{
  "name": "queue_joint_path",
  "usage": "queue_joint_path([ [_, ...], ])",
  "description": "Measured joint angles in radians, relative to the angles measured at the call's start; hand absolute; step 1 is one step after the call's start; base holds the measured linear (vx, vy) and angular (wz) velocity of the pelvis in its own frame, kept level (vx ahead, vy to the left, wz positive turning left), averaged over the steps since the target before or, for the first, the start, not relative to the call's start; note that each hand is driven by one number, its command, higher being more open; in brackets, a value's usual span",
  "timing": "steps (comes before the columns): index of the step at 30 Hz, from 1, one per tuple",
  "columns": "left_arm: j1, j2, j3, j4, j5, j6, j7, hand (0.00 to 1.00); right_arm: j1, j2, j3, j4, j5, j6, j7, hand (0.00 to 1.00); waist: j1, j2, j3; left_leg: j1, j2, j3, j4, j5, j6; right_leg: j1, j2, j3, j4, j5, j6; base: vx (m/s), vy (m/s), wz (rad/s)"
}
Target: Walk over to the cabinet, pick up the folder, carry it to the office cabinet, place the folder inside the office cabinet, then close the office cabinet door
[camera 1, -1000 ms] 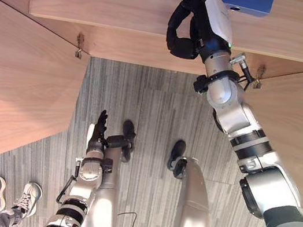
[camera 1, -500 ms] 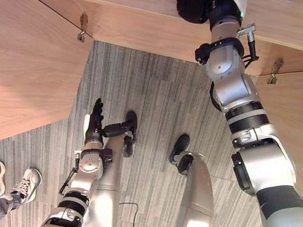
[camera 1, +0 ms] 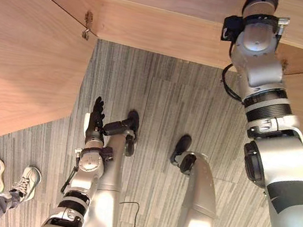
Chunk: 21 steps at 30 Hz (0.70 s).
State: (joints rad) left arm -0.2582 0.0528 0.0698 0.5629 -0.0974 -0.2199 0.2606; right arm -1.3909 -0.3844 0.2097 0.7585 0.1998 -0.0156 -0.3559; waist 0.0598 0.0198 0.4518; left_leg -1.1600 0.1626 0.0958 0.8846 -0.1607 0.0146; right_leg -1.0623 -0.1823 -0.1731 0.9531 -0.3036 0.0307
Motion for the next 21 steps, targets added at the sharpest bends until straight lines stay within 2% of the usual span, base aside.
queue_joint_path([
  [4, 0.001, -0.003, -0.007, 0.037, 0.001, 0.013, -0.003, 1.00, 0.128, -0.007, -0.009, -0.204, -0.007, -0.012, -0.002, 0.00, -0.012, 0.000, 0.000, 0.056, 0.004, 0.006, -0.011, 0.000, 0.001, 0.054, 0.002, 0.000, -0.013, 0.001, 0.000, -0.04, -0.042, -0.02],
  [5, 0.017, -0.008, -0.024, 0.053, 0.003, 0.028, -0.005, 1.00, 0.246, -0.001, -0.005, -0.348, -0.035, -0.019, -0.001, 0.00, -0.017, 0.000, 0.000, 0.111, 0.007, 0.014, -0.033, -0.002, 0.002, 0.108, 0.006, 0.001, -0.041, 0.004, 0.003, -0.02, -0.046, -0.04],
  [6, 0.019, -0.009, -0.026, 0.058, 0.004, 0.029, -0.006, 1.00, 0.270, 0.000, -0.004, -0.377, -0.041, -0.022, -0.001, 0.00, -0.017, 0.000, 0.000, 0.122, 0.007, 0.016, -0.039, -0.002, 0.002, 0.120, 0.007, 0.001, -0.049, 0.005, 0.003, 0.00, -0.042, -0.09],
  [8, 0.042, -0.019, -0.027, 0.089, 0.021, 0.043, -0.008, 1.00, 0.492, 0.036, -0.001, -0.590, -0.068, -0.062, 0.008, 0.00, -0.025, -0.001, 0.000, 0.222, 0.015, 0.030, -0.087, -0.004, 0.001, 0.222, 0.020, -0.001, -0.119, 0.019, 0.008, 0.03, -0.028, -0.12],
  [9, 0.049, -0.025, -0.022, 0.102, 0.023, 0.043, -0.010, 1.00, 0.552, 0.049, 0.003, -0.634, -0.077, -0.074, 0.014, 0.00, -0.028, -0.001, -0.001, 0.253, 0.016, 0.039, -0.099, -0.008, -0.002, 0.253, 0.023, -0.001, -0.140, 0.023, 0.011, 0.06, -0.016, -0.17],
  [10, 0.064, -0.037, -0.007, 0.122, 0.038, 0.049, -0.018, 1.00, 0.675, 0.074, 0.019, -0.705, -0.085, -0.097, 0.035, 1.00, -0.032, -0.002, -0.001, 0.317, 0.021, 0.050, -0.123, -0.015, -0.001, 0.319, 0.030, 0.000, -0.181, 0.030, 0.017, 0.08, -0.002, -0.15],
  [11, 0.075, -0.043, 0.004, 0.130, 0.042, 0.052, -0.022, 1.00, 0.742, 0.088, 0.028, -0.731, -0.086, -0.110, 0.045, 1.00, -0.036, -0.003, -0.002, 0.351, 0.022, 0.053, -0.135, -0.018, -0.001, 0.356, 0.034, 0.000, -0.202, 0.033, 0.020, 0.12, 0.001, -0.20],
  [12, 0.094, -0.051, 0.013, 0.159, 0.056, 0.056, -0.024, 1.00, 0.874, 0.126, 0.050, -0.756, -0.089, -0.135, 0.075, 1.00, -0.044, -0.019, -0.014, 0.423, 0.022, 0.065, -0.174, -0.018, -0.001, 0.422, 0.039, 0.008, -0.245, 0.041, 0.024, 0.15, 0.001, -0.22],
  [13, 0.117, -0.046, 0.017, 0.198, 0.064, 0.062, -0.027, 1.00, 1.011, 0.167, 0.075, -0.757, -0.096, -0.147, 0.108, 1.00, -0.050, -0.035, -0.051, 0.482, 0.022, 0.081, -0.219, -0.018, -0.001, 0.475, 0.048, 0.014, -0.301, 0.054, 0.028, 0.15, 0.000, -0.24],
  [15, 0.146, -0.027, 0.012, 0.263, 0.082, 0.071, -0.033, 1.00, 1.219, 0.208, 0.097, -0.737, -0.116, -0.152, 0.170, 1.00, -0.060, -0.051, -0.104, 0.576, 0.017, 0.097, -0.298, -0.010, -0.012, 0.570, 0.061, 0.020, -0.402, 0.081, 0.033, 0.21, 0.007, -0.20],
  [16, 0.172, -0.018, 0.006, 0.289, 0.091, 0.076, -0.042, 1.00, 1.323, 0.224, 0.103, -0.704, -0.123, -0.152, 0.202, 1.00, -0.075, -0.064, -0.132, 0.637, 0.006, 0.110, -0.359, 0.003, -0.015, 0.626, 0.062, 0.025, -0.465, 0.098, 0.037, 0.23, 0.010, -0.13],
  [19, 0.211, 0.007, -0.021, 0.351, 0.114, 0.086, -0.064, 1.00, 1.476, 0.270, 0.043, -0.566, -0.152, -0.154, 0.254, 1.00, -0.109, -0.073, -0.181, 0.764, -0.017, 0.141, -0.471, 0.030, -0.013, 0.745, 0.063, 0.036, -0.588, 0.139, 0.049, 0.21, 0.019, -0.14],
  [21, 0.234, 0.010, -0.021, 0.361, 0.128, 0.091, -0.072, 1.00, 1.505, 0.305, -0.034, -0.438, -0.160, -0.153, 0.261, 1.00, -0.116, -0.071, -0.198, 0.837, -0.030, 0.165, -0.533, 0.043, -0.013, 0.806, 0.062, 0.050, -0.645, 0.157, 0.056, 0.15, 0.025, -0.25],
])
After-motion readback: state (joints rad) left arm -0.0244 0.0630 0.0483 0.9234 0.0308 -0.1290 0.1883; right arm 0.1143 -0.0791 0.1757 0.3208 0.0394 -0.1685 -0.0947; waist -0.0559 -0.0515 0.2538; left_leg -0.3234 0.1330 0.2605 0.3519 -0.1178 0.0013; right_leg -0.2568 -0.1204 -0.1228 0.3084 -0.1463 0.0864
